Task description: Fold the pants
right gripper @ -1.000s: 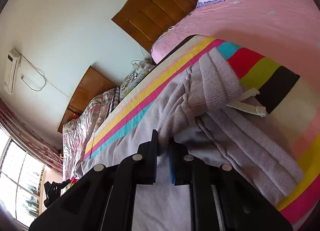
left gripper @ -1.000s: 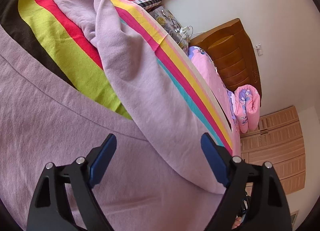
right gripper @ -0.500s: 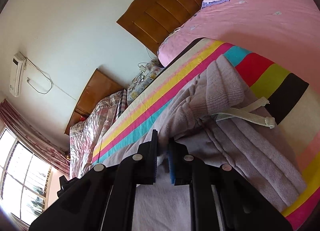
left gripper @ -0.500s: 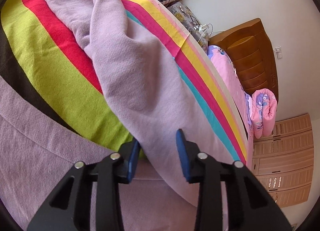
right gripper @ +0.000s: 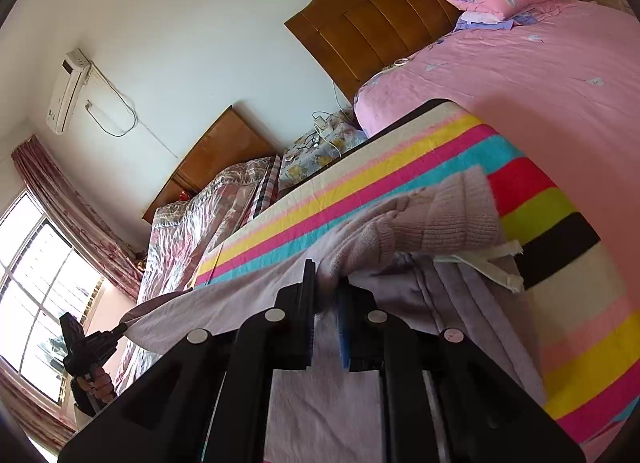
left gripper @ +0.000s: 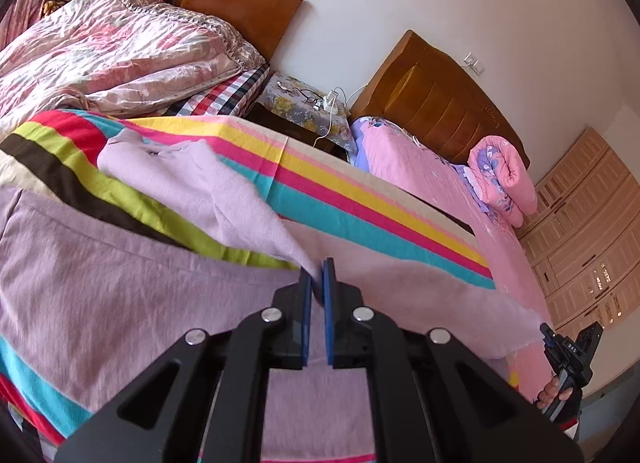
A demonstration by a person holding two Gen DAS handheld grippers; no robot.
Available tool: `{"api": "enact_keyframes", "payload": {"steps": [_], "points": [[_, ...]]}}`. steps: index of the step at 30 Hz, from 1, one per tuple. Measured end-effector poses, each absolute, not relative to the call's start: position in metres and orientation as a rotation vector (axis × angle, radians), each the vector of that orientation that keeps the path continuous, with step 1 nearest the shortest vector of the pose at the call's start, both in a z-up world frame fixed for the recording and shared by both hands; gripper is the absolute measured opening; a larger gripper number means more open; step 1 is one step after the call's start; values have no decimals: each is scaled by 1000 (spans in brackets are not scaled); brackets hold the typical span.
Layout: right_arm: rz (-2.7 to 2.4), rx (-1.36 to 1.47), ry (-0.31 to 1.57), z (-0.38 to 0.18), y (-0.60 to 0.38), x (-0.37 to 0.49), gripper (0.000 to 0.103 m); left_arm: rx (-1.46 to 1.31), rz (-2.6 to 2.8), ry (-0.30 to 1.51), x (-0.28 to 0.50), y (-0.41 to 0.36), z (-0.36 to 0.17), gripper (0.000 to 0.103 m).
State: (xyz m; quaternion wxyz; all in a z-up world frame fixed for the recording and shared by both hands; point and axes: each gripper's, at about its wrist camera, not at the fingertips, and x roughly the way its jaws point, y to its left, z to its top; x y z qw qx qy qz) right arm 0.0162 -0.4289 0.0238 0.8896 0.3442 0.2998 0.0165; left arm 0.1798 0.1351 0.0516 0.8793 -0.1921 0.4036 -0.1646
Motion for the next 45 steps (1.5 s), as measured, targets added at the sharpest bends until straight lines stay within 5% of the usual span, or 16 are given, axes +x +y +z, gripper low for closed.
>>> {"api": "enact_keyframes", "payload": {"steps": [5,8,9,12,14,17,19,25,32,35,37,38,42,45], "points": [[-39,847,827,-76,-435,-40,12,-493,-226,1056,132,159,-66,7],[-32,881,803,-84,-439,-41,12,-549,-222,1029,136,164,-76,10],[-38,869,803,-80,-440,-39,13,-560,-223,1017,136,164,-73,15],[-46,849,820,-80,-438,-37,17,-562,-228,996,138,161,-69,50],[-46,878,804,-83,-440,-40,17,-541,-229,1004,140,153,-71,49],[-50,907,797,-86,-435,-45,22,-514,-266,1032,141,142,-72,11],[-60,876,792,-81,-432,-45,20,-458,-260,1018,140,135,-65,6],[-31,775,741,-39,-423,-52,13,-426,-272,939,123,146,-21,6],[-71,880,808,-86,-436,-59,11,-446,-215,1063,120,148,-72,7],[-62,876,816,-82,-438,-58,22,-471,-229,1045,119,148,-69,21],[-34,889,813,-80,-437,-60,38,-493,-252,1019,116,146,-63,67],[-6,909,806,-80,-433,-61,42,-500,-257,1005,114,144,-60,69],[132,931,837,-88,-397,-57,42,-503,-304,1009,111,127,-61,66],[163,882,863,-93,-373,-47,36,-477,-299,1014,112,117,-66,42]]}}
